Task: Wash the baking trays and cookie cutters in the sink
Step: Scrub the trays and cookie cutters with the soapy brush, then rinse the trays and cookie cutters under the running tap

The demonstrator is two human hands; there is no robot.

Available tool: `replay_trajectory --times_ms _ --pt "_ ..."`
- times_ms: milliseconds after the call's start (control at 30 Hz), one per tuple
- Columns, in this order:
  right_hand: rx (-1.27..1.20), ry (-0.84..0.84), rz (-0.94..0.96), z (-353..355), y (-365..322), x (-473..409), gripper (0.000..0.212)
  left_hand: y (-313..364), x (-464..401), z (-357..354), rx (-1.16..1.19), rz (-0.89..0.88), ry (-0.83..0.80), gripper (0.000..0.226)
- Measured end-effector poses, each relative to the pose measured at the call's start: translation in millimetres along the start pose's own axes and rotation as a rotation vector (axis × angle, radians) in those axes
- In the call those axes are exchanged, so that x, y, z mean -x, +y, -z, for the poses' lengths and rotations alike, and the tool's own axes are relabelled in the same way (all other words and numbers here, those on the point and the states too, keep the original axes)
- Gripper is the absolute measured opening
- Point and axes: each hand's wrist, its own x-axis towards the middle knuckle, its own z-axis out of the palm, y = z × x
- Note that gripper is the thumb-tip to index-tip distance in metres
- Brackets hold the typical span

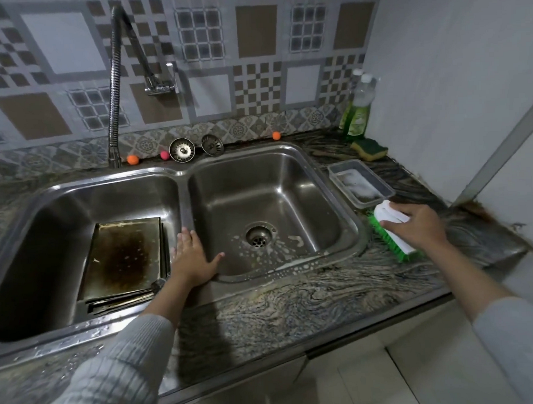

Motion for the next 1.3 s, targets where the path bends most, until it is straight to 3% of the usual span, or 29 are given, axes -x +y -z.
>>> replay_trajectory --times_ms 433,633,767,900,1033,1167,1300 --pt "0.28 -0.007 0.031 -18 14 -6 0.059 -4 2 -2 0.128 -0.007 0.074 0.091" --pt "0.427 0.201 0.243 -17 -8 -7 0.049 5 12 1 0.244 -0.089 0.296 0.077" --pt "0.342 0.189 0.385 -32 -57 -12 0.048 20 17 12 0.322 -0.193 0.411 0.065" --pt "0.109 0.122 0.453 -64 -129 -18 0.048 40 14 58 0.381 -0.311 0.579 0.052" --pt "-0.032 0.092 0.566 -100 -211 -23 0.032 40 11 130 0.418 -0.431 0.729 0.039" --pt "-0.218 0.031 0.634 -130 -291 -28 0.022 19 0 194 0.401 -0.442 0.877 0.034" --pt "-0.339 0.0 0.639 -152 -358 -50 0.027 6 -24 246 0.407 -0.372 0.904 0.039"
